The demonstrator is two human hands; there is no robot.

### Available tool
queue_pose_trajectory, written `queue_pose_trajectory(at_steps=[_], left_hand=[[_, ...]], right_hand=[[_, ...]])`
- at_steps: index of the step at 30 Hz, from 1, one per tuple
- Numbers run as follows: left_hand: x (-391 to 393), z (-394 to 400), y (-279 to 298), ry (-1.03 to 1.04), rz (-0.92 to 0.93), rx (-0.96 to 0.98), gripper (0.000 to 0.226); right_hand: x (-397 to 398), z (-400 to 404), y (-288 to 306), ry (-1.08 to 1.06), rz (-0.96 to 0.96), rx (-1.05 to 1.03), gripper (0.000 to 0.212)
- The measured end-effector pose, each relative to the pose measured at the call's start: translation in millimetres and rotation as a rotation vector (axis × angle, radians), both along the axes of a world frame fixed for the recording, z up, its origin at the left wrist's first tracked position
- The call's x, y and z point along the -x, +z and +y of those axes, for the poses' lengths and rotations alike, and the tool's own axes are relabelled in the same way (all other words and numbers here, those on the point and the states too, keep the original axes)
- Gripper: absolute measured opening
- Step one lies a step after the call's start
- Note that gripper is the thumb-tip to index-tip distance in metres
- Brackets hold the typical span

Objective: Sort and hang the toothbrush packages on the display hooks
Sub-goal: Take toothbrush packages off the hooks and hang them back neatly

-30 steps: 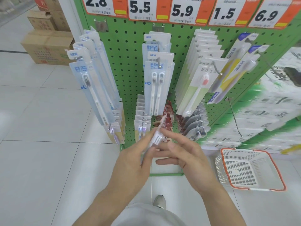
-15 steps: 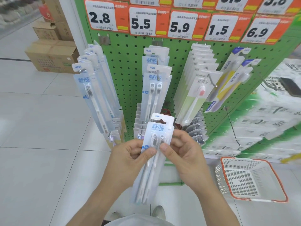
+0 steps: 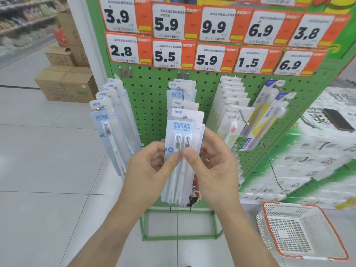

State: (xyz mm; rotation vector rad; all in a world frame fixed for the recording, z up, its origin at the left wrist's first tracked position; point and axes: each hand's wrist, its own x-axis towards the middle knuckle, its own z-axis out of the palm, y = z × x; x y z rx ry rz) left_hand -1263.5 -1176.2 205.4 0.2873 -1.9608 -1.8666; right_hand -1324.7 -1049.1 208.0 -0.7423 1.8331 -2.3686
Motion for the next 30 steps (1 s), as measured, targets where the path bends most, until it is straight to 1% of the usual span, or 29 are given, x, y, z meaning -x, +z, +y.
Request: queue_pose_trajectory(at_steps=[4, 8, 14, 16, 19, 23, 25, 27, 30], left_hand=[[8, -3, 0, 0.010, -0.037, 0.025, 0.011], [12, -4, -5, 0.011, -0.068, 0.055, 0.012], [24, -9, -9, 0.087, -0.127, 0.122, 0.013], [30, -8, -10, 0.137, -0.142, 0.162, 0.023], [38, -6, -7, 0.183, -0.084, 0.179, 0.041], [40, -3, 9, 0.168, 0.036, 0.183, 0.058], [41, -2, 18, 0.153, 0.109, 0.168, 0.067], [46, -4, 28, 0.133, 0.157, 0.155, 0.065], [57, -9, 36, 0.126, 0.164, 0.203, 0.053]], right_hand=[[5, -6, 1, -0.083, -0.041, -0.014, 0.048], [9, -8, 0, -0.144, -0.068, -0.076, 0.048], [12, -13, -5, -0.273, 0.054, -0.203, 0.040], [16, -15, -9, -0.336, 0.112, -0.246, 0.042], [24, -18, -8, -0.367, 0.140, -0.293, 0.044], [31, -22, -4, -0.313, 0.097, -0.338, 0.042], [32, -23, -2, -0.319, 0.102, -0.368, 0.041], [31, -23, 3, -0.351, 0.125, -0.363, 0.041], [31, -24, 18, -0.388, 0.174, -0.297, 0.035]])
